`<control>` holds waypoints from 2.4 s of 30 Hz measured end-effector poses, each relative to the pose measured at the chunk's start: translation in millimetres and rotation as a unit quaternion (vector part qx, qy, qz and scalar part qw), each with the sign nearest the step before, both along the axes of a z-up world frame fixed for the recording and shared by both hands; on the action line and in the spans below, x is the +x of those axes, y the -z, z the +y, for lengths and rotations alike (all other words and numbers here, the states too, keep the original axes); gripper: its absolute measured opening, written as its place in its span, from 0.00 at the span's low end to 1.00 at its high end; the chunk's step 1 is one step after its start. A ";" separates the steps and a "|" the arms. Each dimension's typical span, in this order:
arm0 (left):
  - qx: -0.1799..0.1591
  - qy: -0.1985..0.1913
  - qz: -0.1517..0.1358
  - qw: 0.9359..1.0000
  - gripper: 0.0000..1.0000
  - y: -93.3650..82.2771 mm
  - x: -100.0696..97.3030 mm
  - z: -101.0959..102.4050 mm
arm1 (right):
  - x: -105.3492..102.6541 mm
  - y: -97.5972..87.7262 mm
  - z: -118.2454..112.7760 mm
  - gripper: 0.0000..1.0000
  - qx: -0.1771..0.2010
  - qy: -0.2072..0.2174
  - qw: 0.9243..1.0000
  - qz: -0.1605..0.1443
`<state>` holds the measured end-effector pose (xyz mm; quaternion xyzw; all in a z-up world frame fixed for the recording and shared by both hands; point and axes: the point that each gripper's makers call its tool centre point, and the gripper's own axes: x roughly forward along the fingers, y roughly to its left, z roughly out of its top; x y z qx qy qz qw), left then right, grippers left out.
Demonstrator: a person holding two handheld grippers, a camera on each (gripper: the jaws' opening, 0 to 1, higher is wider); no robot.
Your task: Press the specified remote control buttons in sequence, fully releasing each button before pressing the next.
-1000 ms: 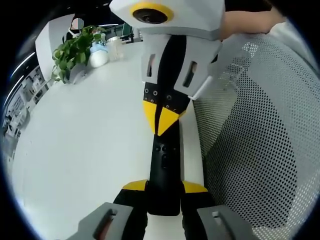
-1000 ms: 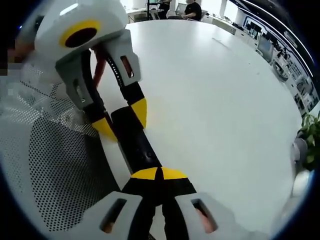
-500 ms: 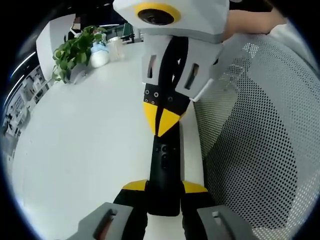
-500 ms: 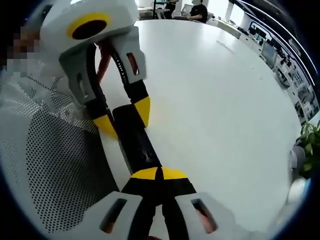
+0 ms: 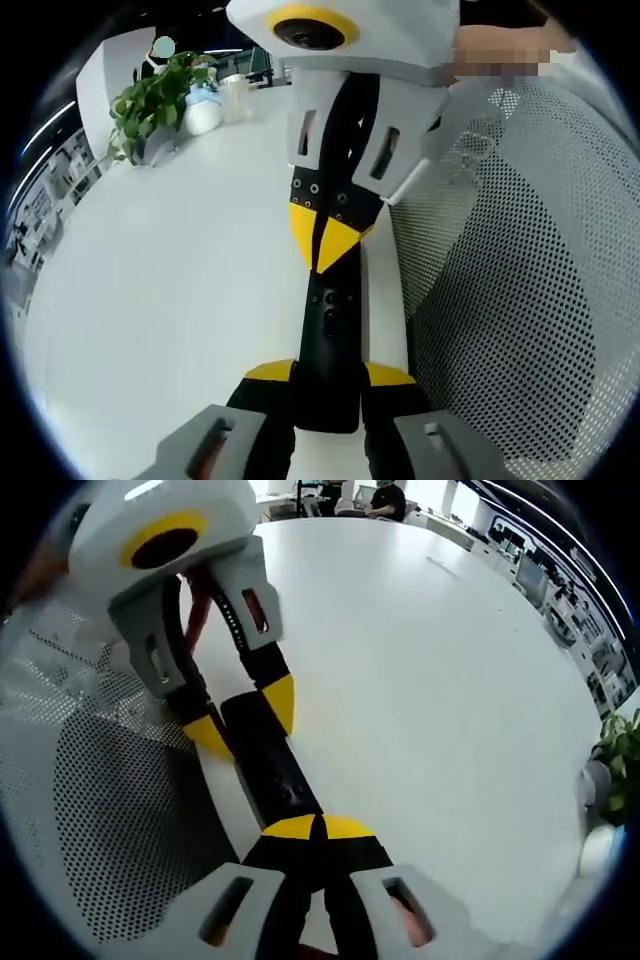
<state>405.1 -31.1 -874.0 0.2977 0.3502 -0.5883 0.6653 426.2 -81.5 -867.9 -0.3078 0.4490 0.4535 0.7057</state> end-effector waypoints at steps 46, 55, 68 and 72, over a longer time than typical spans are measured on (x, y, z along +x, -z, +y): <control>-0.003 -0.005 -0.001 1.000 0.24 0.0 0.3 -0.5 | -14.3 -3.0 9.1 0.00 0.024 0.005 0.998 0.049; -0.004 -0.006 0.000 1.000 0.24 0.4 0.3 -0.6 | -17.0 -1.9 9.9 0.00 0.016 -0.019 0.999 0.037; -0.004 -0.007 0.000 1.000 0.24 0.5 0.4 -0.8 | -16.4 -1.4 10.2 0.00 0.024 -0.051 0.998 0.020; -0.004 -0.008 -0.001 1.000 0.25 0.5 0.4 -1.0 | -16.5 -1.6 10.1 0.00 0.029 -0.049 0.998 0.022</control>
